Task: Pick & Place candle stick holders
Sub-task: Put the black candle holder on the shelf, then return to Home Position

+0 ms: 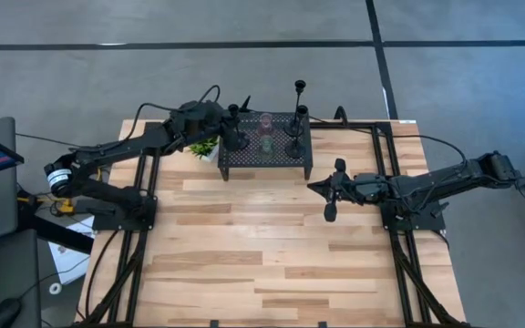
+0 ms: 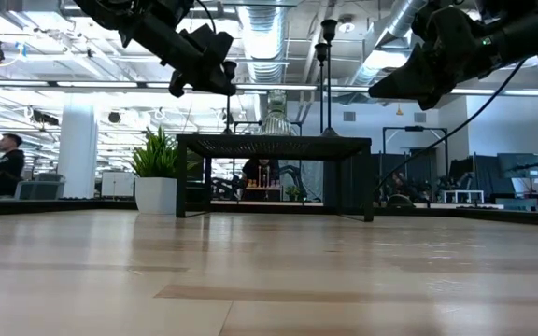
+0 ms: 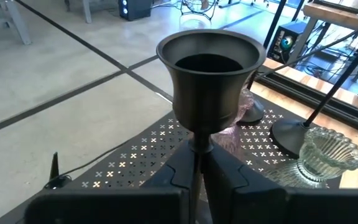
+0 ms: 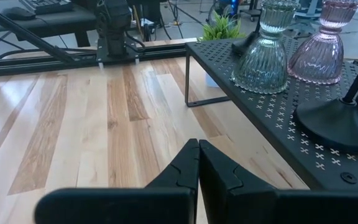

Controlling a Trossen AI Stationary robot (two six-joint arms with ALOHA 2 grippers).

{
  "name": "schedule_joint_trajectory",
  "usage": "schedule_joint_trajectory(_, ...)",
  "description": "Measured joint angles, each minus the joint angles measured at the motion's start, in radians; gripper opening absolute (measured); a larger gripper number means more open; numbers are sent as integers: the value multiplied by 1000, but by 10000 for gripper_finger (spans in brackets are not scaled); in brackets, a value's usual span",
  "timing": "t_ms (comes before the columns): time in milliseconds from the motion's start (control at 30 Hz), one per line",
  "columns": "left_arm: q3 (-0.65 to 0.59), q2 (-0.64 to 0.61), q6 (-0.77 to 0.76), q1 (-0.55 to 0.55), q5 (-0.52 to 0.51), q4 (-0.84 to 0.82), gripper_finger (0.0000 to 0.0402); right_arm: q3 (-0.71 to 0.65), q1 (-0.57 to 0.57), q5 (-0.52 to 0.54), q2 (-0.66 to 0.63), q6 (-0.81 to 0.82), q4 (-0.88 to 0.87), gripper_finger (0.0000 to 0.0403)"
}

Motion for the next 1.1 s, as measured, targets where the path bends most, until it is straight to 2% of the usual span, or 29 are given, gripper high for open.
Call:
schedule_joint_trajectory(400, -14, -1, 0, -6, -4, 4, 23, 0, 0, 0, 0, 0, -13, 0)
schedule_joint_trajectory(933, -23, 1, -4, -7, -2, -3, 87, 0, 0, 0, 0, 0, -13, 0)
schedule_joint_trajectory(1100, -23, 1, -4, -7, -3, 0, 119, 0, 0, 0, 0, 0, -13, 0)
